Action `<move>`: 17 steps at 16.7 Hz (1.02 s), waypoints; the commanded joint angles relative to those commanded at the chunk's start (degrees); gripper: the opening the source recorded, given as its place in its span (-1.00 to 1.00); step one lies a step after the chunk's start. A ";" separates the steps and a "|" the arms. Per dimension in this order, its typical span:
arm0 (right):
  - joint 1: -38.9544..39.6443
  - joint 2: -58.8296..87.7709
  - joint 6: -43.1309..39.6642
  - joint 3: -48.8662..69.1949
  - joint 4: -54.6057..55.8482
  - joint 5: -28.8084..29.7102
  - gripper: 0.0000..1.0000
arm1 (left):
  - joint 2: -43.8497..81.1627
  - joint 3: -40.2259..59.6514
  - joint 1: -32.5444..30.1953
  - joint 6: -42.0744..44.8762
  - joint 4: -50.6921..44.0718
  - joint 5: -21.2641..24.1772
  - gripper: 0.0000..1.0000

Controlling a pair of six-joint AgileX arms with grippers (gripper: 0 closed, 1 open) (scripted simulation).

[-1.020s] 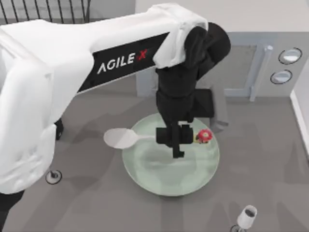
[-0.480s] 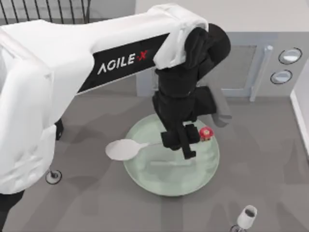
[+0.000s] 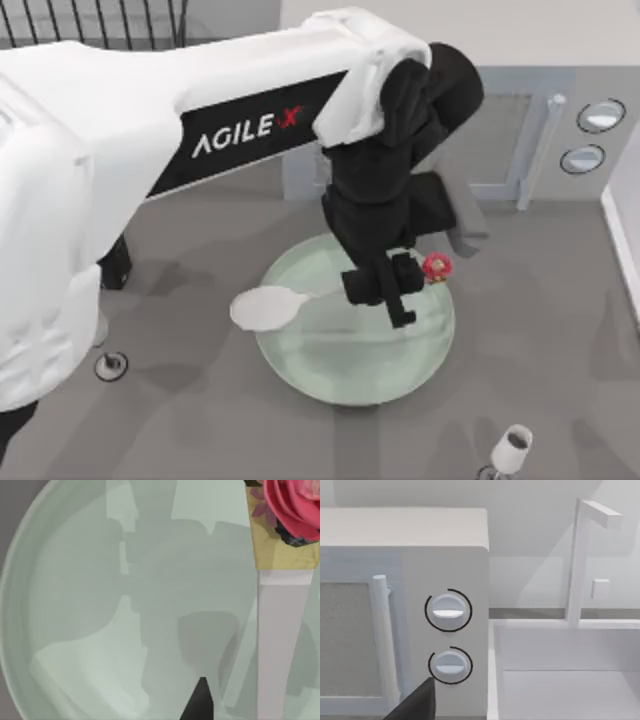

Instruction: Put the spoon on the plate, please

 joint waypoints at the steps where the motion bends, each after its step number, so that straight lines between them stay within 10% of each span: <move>1: 0.00 0.00 0.00 0.00 0.00 0.00 1.00 | -0.14 -0.31 0.03 0.62 0.62 -0.25 -1.00; 17: 0.00 0.00 0.00 0.00 0.00 0.00 1.00 | 4.56 -4.16 0.97 13.28 5.33 -1.86 -1.00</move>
